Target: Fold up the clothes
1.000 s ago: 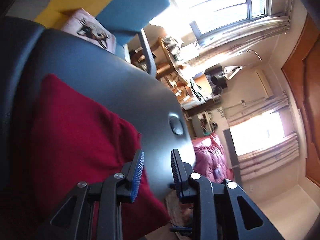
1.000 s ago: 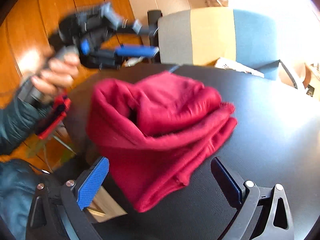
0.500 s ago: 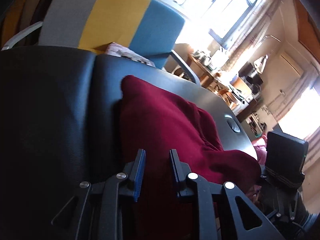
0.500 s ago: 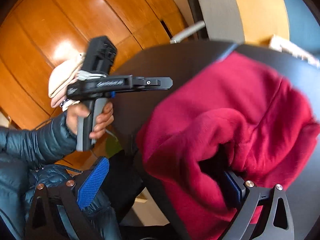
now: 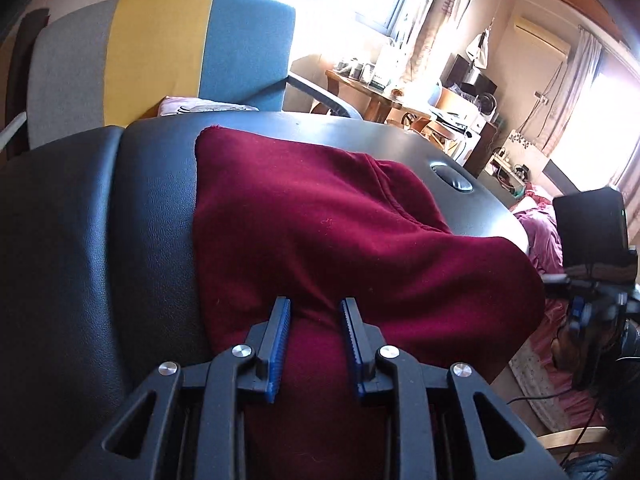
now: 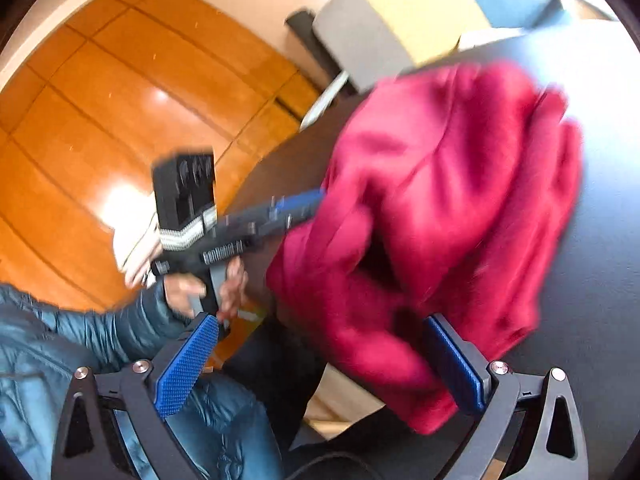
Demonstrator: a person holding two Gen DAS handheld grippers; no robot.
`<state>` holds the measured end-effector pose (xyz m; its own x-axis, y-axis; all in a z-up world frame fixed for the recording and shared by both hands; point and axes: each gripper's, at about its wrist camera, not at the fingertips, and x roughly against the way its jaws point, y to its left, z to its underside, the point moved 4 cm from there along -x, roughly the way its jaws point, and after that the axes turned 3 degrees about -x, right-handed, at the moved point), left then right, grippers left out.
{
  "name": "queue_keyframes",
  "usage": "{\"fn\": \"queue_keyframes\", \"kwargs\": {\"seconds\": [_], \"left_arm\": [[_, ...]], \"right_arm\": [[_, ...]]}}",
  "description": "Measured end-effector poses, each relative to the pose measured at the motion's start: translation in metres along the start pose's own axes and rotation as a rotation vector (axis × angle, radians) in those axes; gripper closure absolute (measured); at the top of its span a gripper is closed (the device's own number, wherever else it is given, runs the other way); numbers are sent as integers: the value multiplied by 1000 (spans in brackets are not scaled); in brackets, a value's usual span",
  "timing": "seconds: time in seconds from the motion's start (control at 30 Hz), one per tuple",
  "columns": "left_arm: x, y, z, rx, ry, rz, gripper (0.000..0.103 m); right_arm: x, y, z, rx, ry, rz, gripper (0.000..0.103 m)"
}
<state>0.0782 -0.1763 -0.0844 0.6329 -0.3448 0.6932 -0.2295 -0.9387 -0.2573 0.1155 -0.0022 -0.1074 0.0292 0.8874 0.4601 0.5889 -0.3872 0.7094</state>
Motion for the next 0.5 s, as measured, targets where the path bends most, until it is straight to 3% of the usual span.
{"fn": "queue_keyframes", "kwargs": {"seconds": [0.07,0.23,0.37,0.5], "left_arm": [[-3,3,-1,-5,-6,-7,78],[6,11,7,5,-9,4,78],[5,13,7,13,-14,17,78],[5,12,8,9,-28,21,77]], "right_arm": [[13,-8,-16,-44,-90,45,0],[10,-39,-55,-189,-210,106,3],[-2,-53,-76,-210,-266,155,3],[-19,-64,-84,-211,-251,175,3]]}}
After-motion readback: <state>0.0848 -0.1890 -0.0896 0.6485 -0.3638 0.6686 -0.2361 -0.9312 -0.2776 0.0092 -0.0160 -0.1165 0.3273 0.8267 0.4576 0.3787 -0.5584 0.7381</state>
